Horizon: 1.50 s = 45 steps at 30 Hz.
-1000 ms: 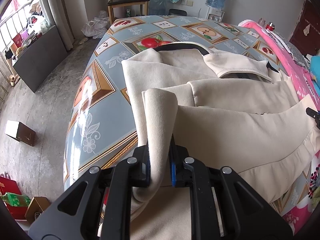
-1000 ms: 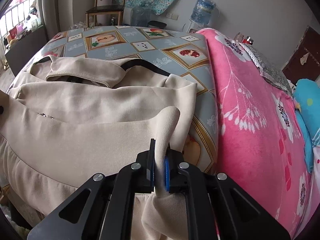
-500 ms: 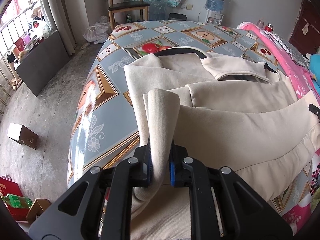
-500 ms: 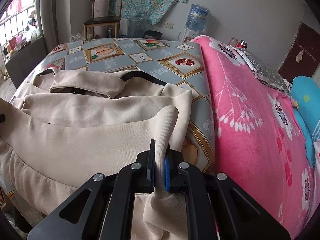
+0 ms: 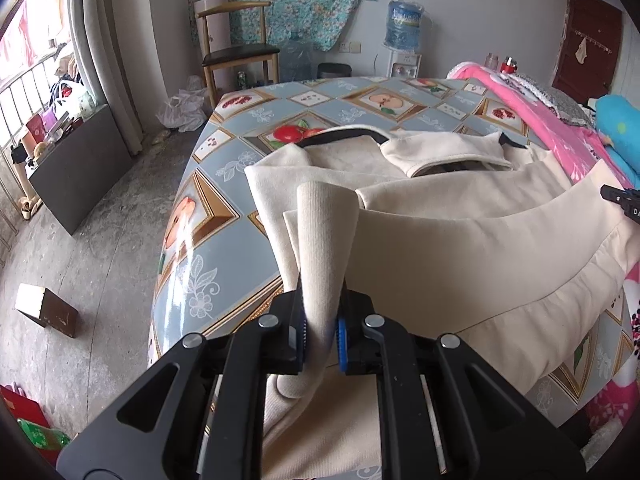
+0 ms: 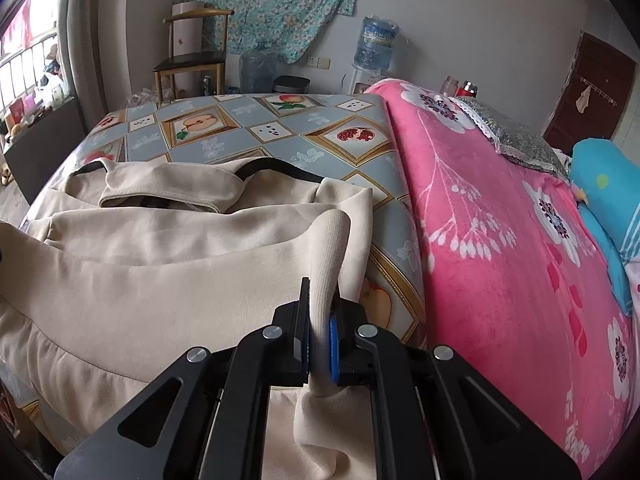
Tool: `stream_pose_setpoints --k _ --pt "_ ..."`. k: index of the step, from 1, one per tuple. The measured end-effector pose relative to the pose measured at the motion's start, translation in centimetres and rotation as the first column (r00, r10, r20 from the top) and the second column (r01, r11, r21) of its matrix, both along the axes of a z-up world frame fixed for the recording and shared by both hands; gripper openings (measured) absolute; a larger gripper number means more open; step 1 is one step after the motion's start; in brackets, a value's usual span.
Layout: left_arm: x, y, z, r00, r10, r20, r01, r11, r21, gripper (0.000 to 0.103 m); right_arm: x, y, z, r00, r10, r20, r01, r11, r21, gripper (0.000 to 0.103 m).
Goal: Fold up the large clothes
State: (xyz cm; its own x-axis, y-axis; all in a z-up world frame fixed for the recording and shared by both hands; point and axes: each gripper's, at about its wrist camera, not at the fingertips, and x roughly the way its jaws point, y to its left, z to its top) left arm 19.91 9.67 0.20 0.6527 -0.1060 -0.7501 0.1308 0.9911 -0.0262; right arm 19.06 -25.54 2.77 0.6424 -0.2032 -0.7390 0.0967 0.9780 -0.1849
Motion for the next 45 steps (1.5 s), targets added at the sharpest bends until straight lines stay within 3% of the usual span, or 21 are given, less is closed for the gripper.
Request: stream_pose_setpoints --k 5,11,15,21,27,33,37,39,40,42,43,45 --pt "-1.9 0.5 1.8 0.996 -0.019 0.087 0.020 1.000 -0.014 0.008 -1.5 0.5 1.9 0.998 -0.024 0.066 0.024 1.000 -0.004 0.007" --pt "-3.7 1.5 4.2 0.990 0.003 0.138 0.011 0.995 -0.100 0.007 -3.3 0.5 4.2 0.990 -0.042 0.133 0.041 0.999 0.009 0.007" --pt "-3.6 1.6 5.7 0.985 0.005 0.172 0.013 0.994 -0.107 0.006 -3.3 0.3 5.5 0.985 -0.040 0.170 0.037 0.999 0.020 0.007" --pt "-0.6 1.4 7.6 0.978 0.009 0.207 0.014 0.994 -0.111 0.006 -0.4 -0.4 6.9 0.977 -0.015 0.211 0.008 0.999 0.033 0.007" --pt "5.6 1.1 8.7 0.975 0.006 0.220 0.015 0.996 -0.090 0.006 6.2 -1.3 7.5 0.974 0.025 0.225 -0.040 0.997 0.066 0.007" --pt "15.2 0.7 6.7 0.992 0.002 0.127 0.005 0.998 -0.059 0.006 15.4 -2.3 4.7 0.988 0.045 0.146 -0.061 0.993 0.103 0.006" --pt "21.1 0.9 0.9 0.997 0.026 -0.072 -0.030 0.998 -0.047 0.006 20.7 -2.8 -1.9 0.999 0.044 -0.009 -0.043 0.993 0.107 0.006" --pt "23.0 1.4 -2.8 0.979 0.038 -0.198 -0.050 0.997 -0.058 0.007 22.5 -3.4 -5.5 0.992 0.046 -0.119 -0.029 0.990 0.139 0.007" --pt "23.4 1.8 -3.9 0.971 0.050 -0.232 -0.067 0.996 -0.066 0.013 23.2 -4.0 -7.0 0.986 0.040 -0.163 -0.011 0.985 0.174 0.008" --pt "23.2 2.8 -3.6 0.974 0.070 -0.214 -0.093 0.991 -0.099 0.024 23.4 -5.1 -7.4 0.984 0.027 -0.175 0.014 0.973 0.231 0.018" --pt "23.0 3.4 -3.3 0.973 0.079 -0.218 -0.105 0.988 -0.109 0.026 23.3 -6.0 -7.0 0.983 0.006 -0.182 0.043 0.964 0.264 0.028" --pt "22.2 4.9 -2.3 0.972 0.123 -0.200 -0.146 0.984 -0.104 0.026 22.3 -8.0 -5.4 0.986 -0.049 -0.160 0.096 0.950 0.296 0.036"
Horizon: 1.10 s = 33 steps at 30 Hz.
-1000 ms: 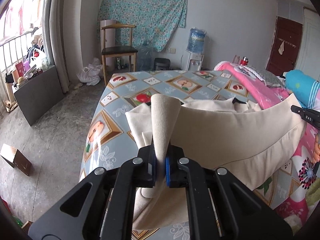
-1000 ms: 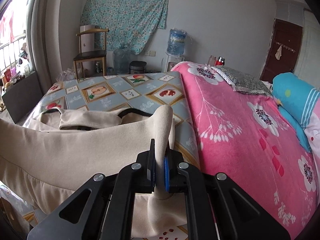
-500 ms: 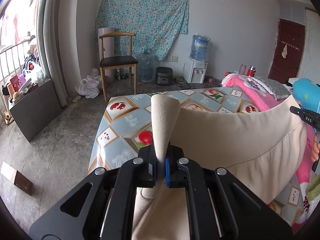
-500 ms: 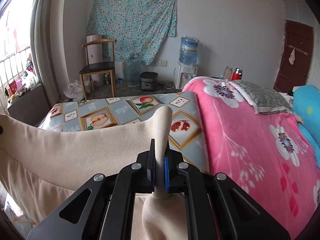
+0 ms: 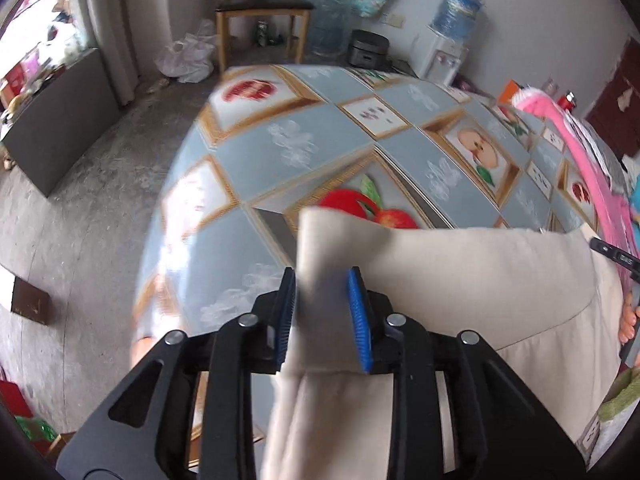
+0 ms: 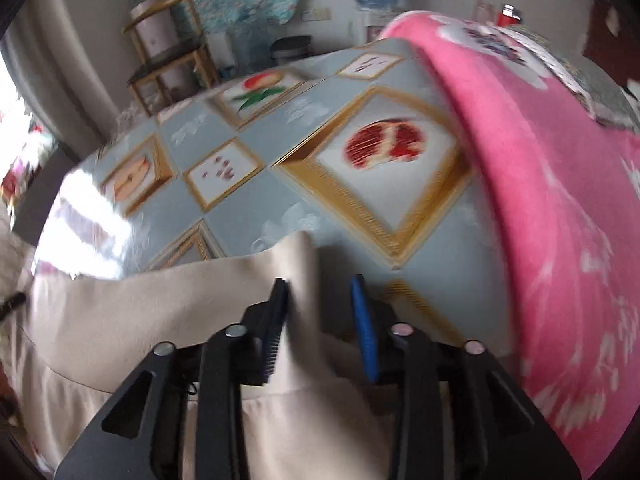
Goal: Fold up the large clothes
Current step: 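Fold the held edge over onto the bundle with both tools, then open both tools and press the folded jacket bundle flat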
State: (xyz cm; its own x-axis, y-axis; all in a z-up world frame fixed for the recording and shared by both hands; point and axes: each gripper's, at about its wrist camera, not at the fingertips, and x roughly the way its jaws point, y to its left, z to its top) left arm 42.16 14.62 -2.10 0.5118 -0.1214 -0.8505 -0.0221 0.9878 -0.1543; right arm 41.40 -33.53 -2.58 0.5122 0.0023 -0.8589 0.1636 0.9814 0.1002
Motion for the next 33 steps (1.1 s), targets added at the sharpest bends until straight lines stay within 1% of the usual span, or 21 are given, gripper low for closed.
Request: stream_pose_setpoints --k 3,4,6,7,8,11,13,14,15,16,17,18,20,22,24,26,27,29,30,32,33 --pt "-2.4 2.6 2.5 0.996 0.060 0.064 -0.060 0.998 -0.001 0.026 -2.4 -2.2 2.8 0.997 -0.078 0.025 0.079 0.996 -0.042 0.037" --pt "-3.8 3.0 3.3 0.995 0.058 0.085 -0.058 0.998 -0.008 0.026 -3.9 -2.4 3.9 0.996 -0.083 0.043 0.085 0.995 -0.053 0.037" --pt "-5.6 3.3 4.6 0.992 0.029 0.122 -0.026 0.999 -0.026 0.026 -6.9 -2.0 5.6 0.996 -0.044 0.083 0.046 0.999 -0.022 0.044" --pt "-7.3 2.8 5.1 0.991 -0.014 0.132 0.020 0.999 -0.042 0.026 -8.6 -1.1 6.0 0.996 -0.002 0.094 0.003 1.000 -0.004 0.054" --pt "-8.5 2.2 5.4 0.990 -0.050 0.133 0.058 0.997 -0.059 0.026 -10.4 0.2 6.2 0.993 0.056 0.102 -0.056 0.998 0.001 0.056" --pt "-12.0 0.0 4.2 0.984 -0.150 0.096 0.161 0.979 -0.124 0.030 -15.0 3.8 4.9 0.978 0.191 0.085 -0.188 0.981 -0.048 0.056" --pt "-13.5 -1.1 2.0 0.987 -0.158 0.042 0.162 0.976 -0.147 0.030 -17.4 5.0 3.1 0.968 0.245 0.061 -0.242 0.969 -0.046 0.056" --pt "-13.9 -1.4 0.6 0.988 -0.156 0.005 0.155 0.978 -0.141 0.031 -18.1 4.9 1.9 0.968 0.247 0.034 -0.246 0.968 -0.046 0.056" --pt "-14.1 -1.4 -0.9 0.989 -0.141 -0.034 0.136 0.984 -0.116 0.030 -18.5 4.6 0.2 0.971 0.238 0.009 -0.237 0.970 -0.060 0.056" --pt "-14.3 -1.3 -1.8 0.991 -0.131 -0.037 0.126 0.986 -0.111 0.030 -18.5 4.3 -0.6 0.971 0.239 0.017 -0.238 0.970 -0.047 0.056" --pt "-14.7 -1.2 -1.6 0.992 -0.125 -0.005 0.124 0.986 -0.114 0.030 -18.7 3.7 -0.8 0.973 0.229 0.037 -0.229 0.973 -0.014 0.056" --pt "-14.7 -1.1 -1.4 0.993 -0.118 -0.014 0.116 0.989 -0.094 0.030 -18.4 3.2 -0.4 0.978 0.205 0.027 -0.205 0.979 0.014 0.056" --pt "-15.1 -0.8 -0.3 0.995 -0.097 -0.003 0.097 0.994 -0.055 0.028 -18.5 3.5 0.9 0.986 0.164 0.027 -0.163 0.986 -0.025 0.056" --pt "-16.0 -0.8 1.3 0.994 -0.106 0.037 0.108 0.993 -0.052 0.028 -19.2 4.4 2.5 0.984 0.166 0.068 -0.162 0.985 -0.059 0.056" --pt "-16.8 -1.4 2.4 0.989 -0.130 0.068 0.134 0.989 -0.060 0.030 -19.9 4.9 3.0 0.981 0.164 0.101 -0.161 0.986 -0.037 0.056" --pt "-17.1 -3.2 2.4 0.981 -0.173 0.084 0.179 0.981 -0.068 0.032 -20.3 5.3 1.3 0.991 0.116 0.069 -0.110 0.991 -0.075 0.056" --pt "-17.1 -4.4 1.8 0.979 -0.190 0.077 0.194 0.980 -0.052 0.033 -20.4 5.1 -0.1 0.995 0.093 0.044 -0.089 0.993 -0.078 0.056" --pt "-17.1 -5.9 -0.1 0.979 -0.202 0.014 0.202 0.979 -0.006 0.033 -21.2 4.9 -1.1 0.992 0.074 0.104 -0.067 0.996 -0.066 0.057" --pt "-17.0 -6.1 -0.9 0.981 -0.191 -0.012 0.191 0.982 -0.002 0.034 -21.1 5.0 -0.8 0.994 0.068 0.090 -0.062 0.995 -0.074 0.057" --pt "-17.2 -6.3 -0.1 0.983 -0.183 0.014 0.183 0.983 0.004 0.033 -21.2 5.7 0.6 0.997 0.047 0.068 -0.040 0.994 -0.106 0.057" --pt "-17.3 -6.5 0.7 0.981 -0.192 0.041 0.192 0.981 0.008 0.033 -21.6 6.2 1.5 0.995 0.054 0.085 -0.044 0.992 -0.115 0.057"
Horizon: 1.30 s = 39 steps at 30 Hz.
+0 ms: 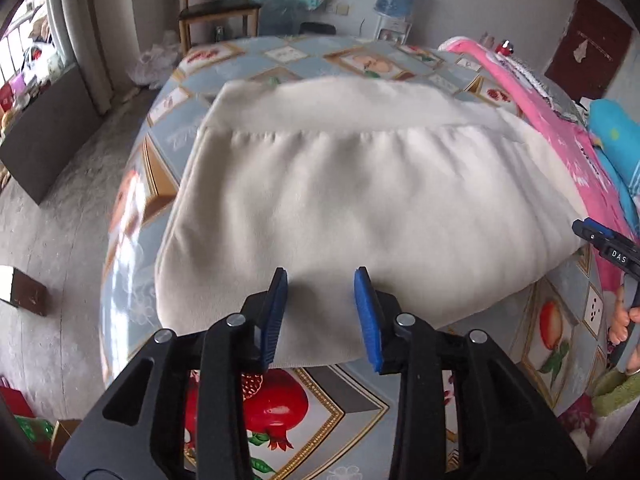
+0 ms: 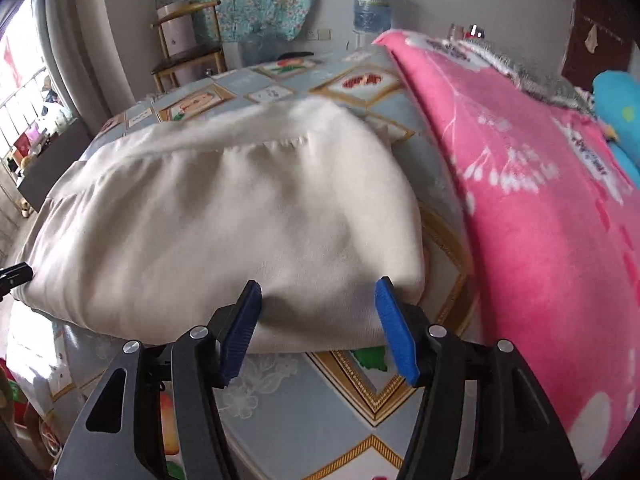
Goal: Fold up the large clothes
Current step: 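Open both tools and press the folded jacket bundle flat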
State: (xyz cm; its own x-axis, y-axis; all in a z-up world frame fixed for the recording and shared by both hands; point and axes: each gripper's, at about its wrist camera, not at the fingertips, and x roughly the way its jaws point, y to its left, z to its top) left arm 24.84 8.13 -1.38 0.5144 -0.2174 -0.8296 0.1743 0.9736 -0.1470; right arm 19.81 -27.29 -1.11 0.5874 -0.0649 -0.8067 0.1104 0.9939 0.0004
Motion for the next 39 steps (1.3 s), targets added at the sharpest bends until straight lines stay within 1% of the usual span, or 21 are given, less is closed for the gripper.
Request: stream_pose_setpoints --k 3,5,7,8,9,10,11,13,15,17,19,21,22,23,26,29,31,33,34,36,39 --pt "0.0 -1.7 1.7 0.996 -0.055 0.064 0.057 0.998 -0.032 0.033 -0.2 2.8 1.8 0.994 0.072 0.078 -0.078 0.993 0.085 0.057" --pt "0.5 -3.7 1.4 0.994 -0.092 0.050 0.094 0.995 -0.021 0.033 0.1 5.4 1.7 0.984 0.143 0.108 -0.158 0.977 0.144 0.057" --pt "1.1 -5.9 -0.5 0.991 -0.134 -0.002 0.134 0.990 0.036 0.034 0.6 8.4 0.3 0.975 0.204 0.089 -0.213 0.971 0.107 0.057" --pt "1.3 -6.5 -1.5 0.990 -0.137 -0.021 0.138 0.988 0.066 0.035 1.0 9.5 -1.2 0.974 0.223 0.042 -0.226 0.971 0.074 0.057" --pt "1.1 -6.5 -2.3 0.990 -0.142 -0.013 0.142 0.987 0.080 0.035 1.3 9.9 -2.7 0.974 0.225 0.002 -0.225 0.974 0.042 0.058" --pt "0.7 -6.3 -2.3 0.989 -0.150 0.010 0.149 0.986 0.078 0.035 0.9 10.2 -3.3 0.971 0.237 0.030 -0.237 0.971 0.009 0.058" --pt "0.5 -6.2 -2.1 0.989 -0.148 0.009 0.147 0.986 0.076 0.035 0.9 10.4 -3.1 0.969 0.245 0.012 -0.245 0.969 -0.006 0.058" --pt "0.3 -5.9 -1.2 0.991 -0.132 0.022 0.129 0.988 0.085 0.034 1.1 10.5 -2.0 0.973 0.233 -0.003 -0.233 0.973 0.003 0.058" --pt "0.2 -6.0 -0.2 0.987 -0.146 0.059 0.142 0.988 0.066 0.034 1.1 11.2 -0.6 0.963 0.265 0.051 -0.268 0.962 0.049 0.058" --pt "0.2 -6.6 0.5 0.982 -0.169 0.082 0.166 0.985 0.042 0.034 1.3 12.5 0.3 0.950 0.300 0.090 -0.305 0.951 0.054 0.058" --pt "0.5 -7.7 0.2 0.981 -0.179 0.074 0.174 0.983 0.066 0.034 1.8 14.3 -0.8 0.935 0.347 0.070 -0.349 0.936 0.034 0.058" --pt "1.3 -8.2 -1.6 0.985 -0.175 0.011 0.173 0.981 0.092 0.034 2.4 15.1 -3.2 0.931 0.366 0.003 -0.366 0.930 0.012 0.058" --pt "1.6 -8.1 -2.5 0.986 -0.165 -0.010 0.165 0.982 0.091 0.034 2.0 14.9 -3.9 0.930 0.368 0.024 -0.368 0.930 0.018 0.058" --pt "1.4 -7.8 -2.5 0.987 -0.161 0.011 0.160 0.985 0.070 0.034 2.0 14.5 -3.8 0.929 0.370 0.022 -0.371 0.928 0.041 0.058" --pt "0.7 -6.9 -1.4 0.988 -0.151 0.023 0.150 0.987 0.050 0.034 1.5 13.4 -1.6 0.937 0.347 0.037 -0.348 0.935 0.060 0.058" --pt "-0.4 -5.7 -0.3 0.989 -0.140 0.055 0.136 0.989 0.065 0.034 -0.4 10.5 1.1 0.959 0.261 0.112 -0.257 0.965 -0.044 0.058" --pt "-0.6 -4.4 -0.8 0.995 -0.099 0.026 0.097 0.992 0.085 0.034 -0.7 7.5 1.1 0.980 0.169 0.108 -0.163 0.985 -0.061 0.058" --pt "-0.2 -3.3 -1.8 0.997 -0.078 0.000 0.077 0.996 0.048 0.036 0.3 4.1 -1.1 0.998 0.053 0.041 -0.048 0.992 -0.114 0.058" --pt "-0.1 -2.9 -2.0 0.998 -0.063 0.001 0.063 0.998 0.018 0.036 0.3 3.0 -2.1 0.998 0.057 0.022 -0.056 0.997 -0.060 0.061" --pt "0.2 -3.0 -1.7 0.999 -0.046 -0.010 0.046 0.999 0.021 0.036 0.1 1.7 -1.7 0.999 0.044 0.032 -0.045 0.999 0.024 0.061" --pt "-0.6 -2.8 -0.1 0.999 -0.038 0.027 0.039 0.999 -0.007 0.035 -0.8 1.2 0.9 0.996 0.008 0.089 -0.010 1.000 0.021 0.061"
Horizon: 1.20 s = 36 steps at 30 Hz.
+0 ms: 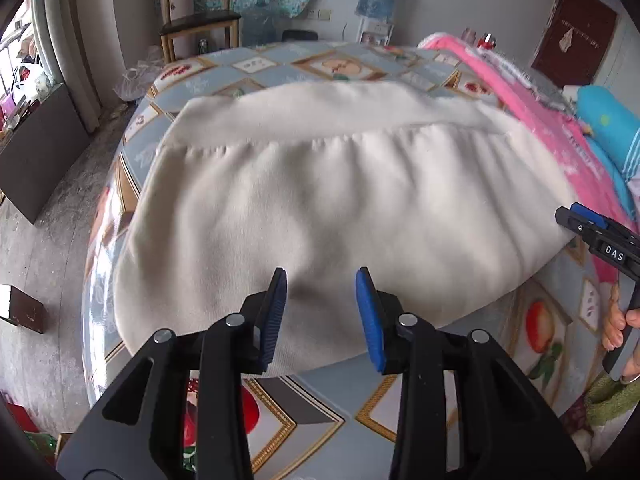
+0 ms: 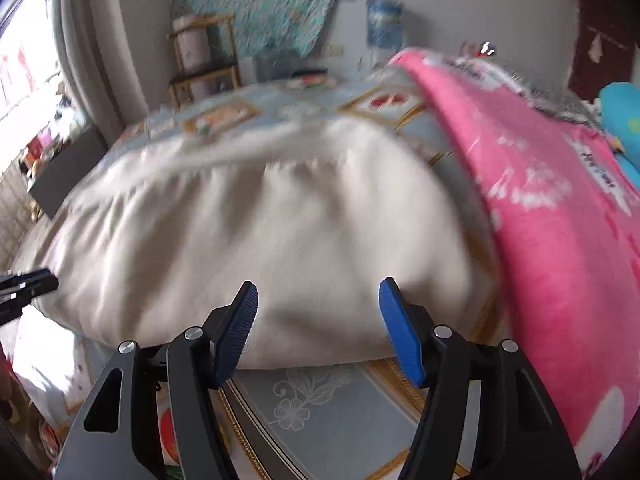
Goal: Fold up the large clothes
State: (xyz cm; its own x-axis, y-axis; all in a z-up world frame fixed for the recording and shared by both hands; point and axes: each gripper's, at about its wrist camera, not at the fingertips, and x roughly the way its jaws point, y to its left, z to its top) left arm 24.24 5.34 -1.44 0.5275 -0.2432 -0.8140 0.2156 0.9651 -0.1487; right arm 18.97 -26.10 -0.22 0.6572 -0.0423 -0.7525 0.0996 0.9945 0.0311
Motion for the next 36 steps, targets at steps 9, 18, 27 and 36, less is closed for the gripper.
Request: stream_pose_setpoints --k 9,18,27,36 --pt "0.1 2.1 -1.5 0.996 0.081 -0.031 -0.081 0.996 -0.021 0.042 -1.3 -4.5 -2.1 0.993 -0.091 -0.076 0.101 0.986 0.133 0.065" --pt "-6.7 0.9 5.4 0.980 0.044 0.194 -0.036 0.998 -0.043 0.082 -7.6 1.2 5.0 0.996 0.040 0.079 -0.045 0.997 0.063 0.090" --pt "-10.4 -1.9 8.3 0.960 0.100 0.262 -0.119 0.991 0.061 0.095 -10.9 6.9 6.8 0.990 0.101 0.099 -0.109 0.991 0.079 0.097" --pt "-10.6 -2.0 8.6 0.940 0.235 0.248 -0.271 0.955 0.121 0.095 -11.0 9.2 7.5 0.993 0.038 0.116 -0.035 0.999 -0.028 0.097"
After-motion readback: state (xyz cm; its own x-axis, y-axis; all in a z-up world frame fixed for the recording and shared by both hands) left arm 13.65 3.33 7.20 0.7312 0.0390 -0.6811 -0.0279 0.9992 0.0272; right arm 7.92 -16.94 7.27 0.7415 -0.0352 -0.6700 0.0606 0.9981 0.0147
